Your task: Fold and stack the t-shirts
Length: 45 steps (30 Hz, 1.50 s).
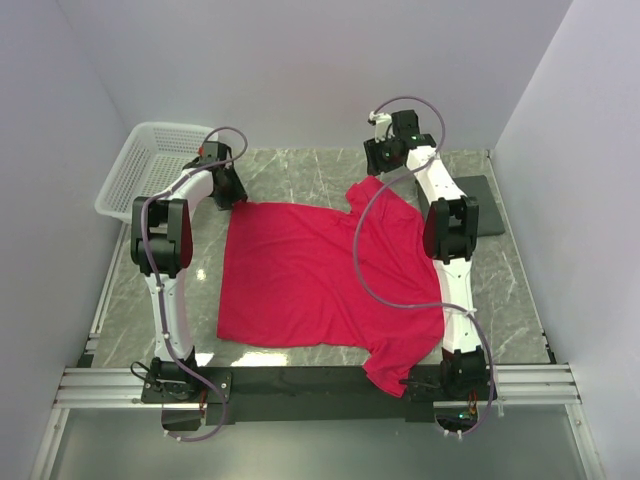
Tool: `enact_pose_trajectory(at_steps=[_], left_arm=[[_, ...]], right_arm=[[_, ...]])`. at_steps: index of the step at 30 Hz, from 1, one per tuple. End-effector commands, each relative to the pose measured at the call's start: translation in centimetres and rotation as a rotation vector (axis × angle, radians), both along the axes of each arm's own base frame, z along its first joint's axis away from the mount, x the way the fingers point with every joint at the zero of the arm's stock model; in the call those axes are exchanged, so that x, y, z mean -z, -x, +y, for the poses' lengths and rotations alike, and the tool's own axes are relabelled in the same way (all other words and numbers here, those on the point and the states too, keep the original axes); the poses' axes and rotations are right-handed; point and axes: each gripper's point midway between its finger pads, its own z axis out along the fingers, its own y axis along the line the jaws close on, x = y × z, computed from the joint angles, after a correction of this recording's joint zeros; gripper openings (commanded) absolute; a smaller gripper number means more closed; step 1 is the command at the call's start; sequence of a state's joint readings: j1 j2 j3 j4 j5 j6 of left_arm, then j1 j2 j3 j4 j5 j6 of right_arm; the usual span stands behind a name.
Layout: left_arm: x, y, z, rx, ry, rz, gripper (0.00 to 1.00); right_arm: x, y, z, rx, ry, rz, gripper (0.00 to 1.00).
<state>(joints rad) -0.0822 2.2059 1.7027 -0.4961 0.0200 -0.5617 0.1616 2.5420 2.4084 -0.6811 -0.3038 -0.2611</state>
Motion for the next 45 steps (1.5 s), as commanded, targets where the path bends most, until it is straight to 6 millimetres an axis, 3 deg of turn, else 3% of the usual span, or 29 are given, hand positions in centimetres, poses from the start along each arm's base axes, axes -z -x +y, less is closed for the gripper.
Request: enact_pose_trajectory(at_steps=[1, 9, 16, 17, 26, 32, 45], left_arm=[[0.8, 0.1, 0.6, -0.01, -0.019, 0.029, 0.48], [0.9, 0.3, 0.4, -0.005, -0.01, 0.028, 0.23], [-0.8, 0.1, 0.6, -0.003, -0.018, -0.021, 0.01], [-1.3, 0.1, 0.7, -0.002, -0.02, -0.03, 0.01], [-3.1, 0.5, 0.4, 0.006, -0.01, -0.073, 0.01], [-4.2, 0.8, 0.0, 0.015, -0.003, -0.09, 0.01], [-4.9, 1.5, -1.2, 0.031, 0.007, -0.094, 0.01]], right_arm=[[0.1, -0.9, 0.8, -0.01, -0.015, -0.027, 0.57], [1.1, -0.6, 0.5, -0.023, 0.013, -0.01, 0.58], [1.3, -0.7, 0.5, -0.033, 0.022, -0.015, 0.59], [1.4, -0.7, 0.4, -0.034, 0.023, -0.011, 0.63], [1.8, -1.3, -0.1, 0.028, 0.075, -0.02, 0.63], [3.5, -0.8, -0.8, 0.043, 0.177, -0.004, 0.61], [5.1, -0.4, -0.4, -0.002, 0.225, 0.031, 0.63]])
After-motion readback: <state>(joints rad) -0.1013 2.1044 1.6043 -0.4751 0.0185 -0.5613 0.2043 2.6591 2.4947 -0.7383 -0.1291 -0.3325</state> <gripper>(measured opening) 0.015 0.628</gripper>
